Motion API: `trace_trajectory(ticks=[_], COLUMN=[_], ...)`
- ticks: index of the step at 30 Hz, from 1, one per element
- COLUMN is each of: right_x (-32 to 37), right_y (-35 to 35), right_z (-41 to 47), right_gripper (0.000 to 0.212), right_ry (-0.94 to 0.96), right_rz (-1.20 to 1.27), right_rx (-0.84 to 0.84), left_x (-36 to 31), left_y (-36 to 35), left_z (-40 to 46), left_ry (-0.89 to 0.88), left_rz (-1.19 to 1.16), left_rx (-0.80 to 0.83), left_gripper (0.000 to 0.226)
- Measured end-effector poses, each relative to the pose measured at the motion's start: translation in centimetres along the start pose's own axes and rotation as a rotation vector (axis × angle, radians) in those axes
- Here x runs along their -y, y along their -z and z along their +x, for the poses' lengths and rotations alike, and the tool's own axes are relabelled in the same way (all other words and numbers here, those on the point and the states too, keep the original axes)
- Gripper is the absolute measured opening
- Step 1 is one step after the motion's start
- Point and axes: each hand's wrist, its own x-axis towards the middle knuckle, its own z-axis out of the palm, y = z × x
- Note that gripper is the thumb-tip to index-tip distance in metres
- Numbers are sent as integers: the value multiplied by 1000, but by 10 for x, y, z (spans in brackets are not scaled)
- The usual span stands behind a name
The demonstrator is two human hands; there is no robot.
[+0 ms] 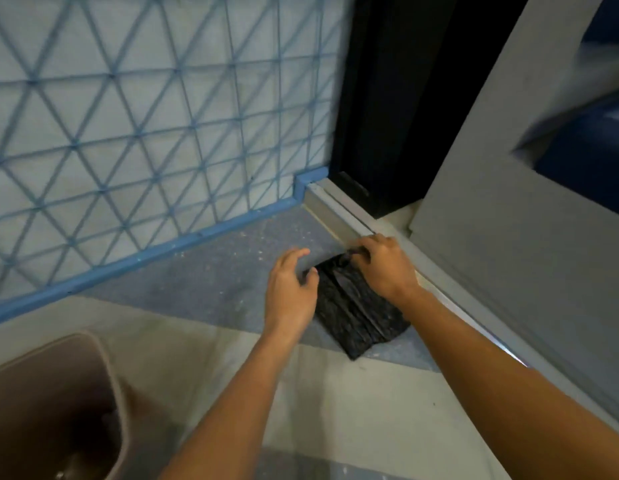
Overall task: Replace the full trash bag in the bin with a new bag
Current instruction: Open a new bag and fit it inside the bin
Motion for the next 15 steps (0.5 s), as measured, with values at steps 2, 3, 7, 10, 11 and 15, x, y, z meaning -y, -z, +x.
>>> trace_trajectory(ticks=[2, 3, 7, 10, 11, 15], right_x=[-42, -61, -116, -139, -144, -159], right_y=[-36, -53, -114, -149, -158, -191], right_z=[6, 9, 15, 11, 9, 2], right_gripper=[36, 41, 57, 68, 74, 95], right_ry=[-63, -101, -223, -275, -287, -292], right_rz=[26, 37, 54, 98, 110, 47], right_rx=[37, 58, 136, 214, 242, 339], left_x=[29, 44, 102, 133, 142, 169], left_y=[-45, -65, -125, -156, -165, -195], left_z=[5, 7, 4, -4, -7, -14], left_ry=[74, 111, 205, 216, 218, 277], left_rz=[48, 65, 125, 217, 276, 496], left_rx=[43, 76, 204, 226, 230, 357], left_gripper=[34, 35, 37, 53, 65, 86])
